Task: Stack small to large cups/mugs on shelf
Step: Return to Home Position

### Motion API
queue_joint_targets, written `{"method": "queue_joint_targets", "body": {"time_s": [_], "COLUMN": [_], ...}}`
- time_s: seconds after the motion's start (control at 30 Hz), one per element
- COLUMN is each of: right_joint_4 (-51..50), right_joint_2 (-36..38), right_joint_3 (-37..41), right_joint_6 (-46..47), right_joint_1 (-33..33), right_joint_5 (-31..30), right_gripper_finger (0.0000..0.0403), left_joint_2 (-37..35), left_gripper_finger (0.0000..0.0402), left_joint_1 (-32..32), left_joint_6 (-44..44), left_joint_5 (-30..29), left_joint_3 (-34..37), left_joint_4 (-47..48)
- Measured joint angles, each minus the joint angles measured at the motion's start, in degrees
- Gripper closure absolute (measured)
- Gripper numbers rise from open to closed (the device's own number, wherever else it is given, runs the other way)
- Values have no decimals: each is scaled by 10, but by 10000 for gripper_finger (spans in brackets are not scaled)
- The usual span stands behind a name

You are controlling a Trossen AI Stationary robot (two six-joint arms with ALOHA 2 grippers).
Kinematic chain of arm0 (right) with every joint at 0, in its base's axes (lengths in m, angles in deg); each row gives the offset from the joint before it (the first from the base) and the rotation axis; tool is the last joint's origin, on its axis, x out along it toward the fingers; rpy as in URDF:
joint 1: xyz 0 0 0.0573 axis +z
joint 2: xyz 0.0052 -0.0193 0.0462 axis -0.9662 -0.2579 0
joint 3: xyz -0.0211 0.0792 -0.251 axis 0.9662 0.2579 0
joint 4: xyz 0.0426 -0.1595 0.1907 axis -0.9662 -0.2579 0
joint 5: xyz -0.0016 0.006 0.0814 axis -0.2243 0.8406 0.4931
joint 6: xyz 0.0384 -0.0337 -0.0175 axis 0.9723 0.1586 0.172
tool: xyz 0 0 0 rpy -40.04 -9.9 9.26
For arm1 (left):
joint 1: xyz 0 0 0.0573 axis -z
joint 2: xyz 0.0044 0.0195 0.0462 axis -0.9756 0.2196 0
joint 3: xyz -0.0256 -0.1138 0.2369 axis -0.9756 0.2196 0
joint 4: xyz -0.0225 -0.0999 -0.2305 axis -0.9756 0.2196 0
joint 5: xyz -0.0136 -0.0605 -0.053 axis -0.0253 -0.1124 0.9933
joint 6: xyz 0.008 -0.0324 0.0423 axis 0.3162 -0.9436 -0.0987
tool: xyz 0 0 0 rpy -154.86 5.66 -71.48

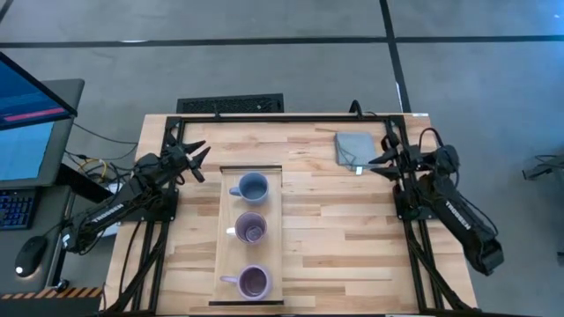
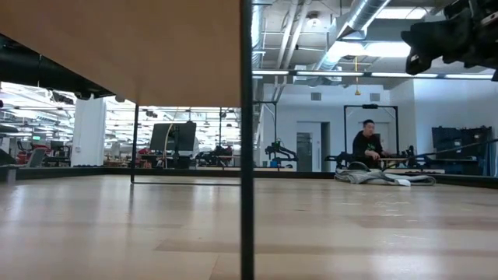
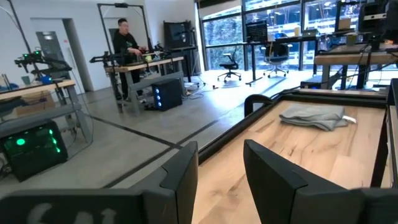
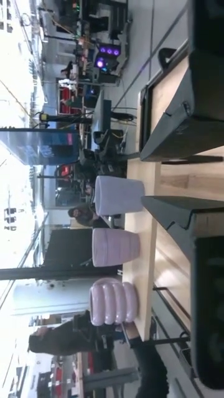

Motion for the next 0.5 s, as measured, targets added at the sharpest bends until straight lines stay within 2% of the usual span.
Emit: {"method": "queue_joint_targets", "body": {"time_s": [0.23,0.5], "right_joint_4": [-122,-272], "right_joint_2": [93,90], "right_joint_3": [0,0], "right_joint_6": [-24,-111], "right_joint_1": [0,1], "right_joint_5": [-35,-90], "right_gripper_finger": [280,280], "left_joint_2": [0,1], "left_gripper_finger": [280,280], "left_joint_1": [0,0], "left_joint_6": [-4,-26], "left_joint_5": [0,2], "left_joint_3": [0,0], "left_joint_4": [0,1]}}
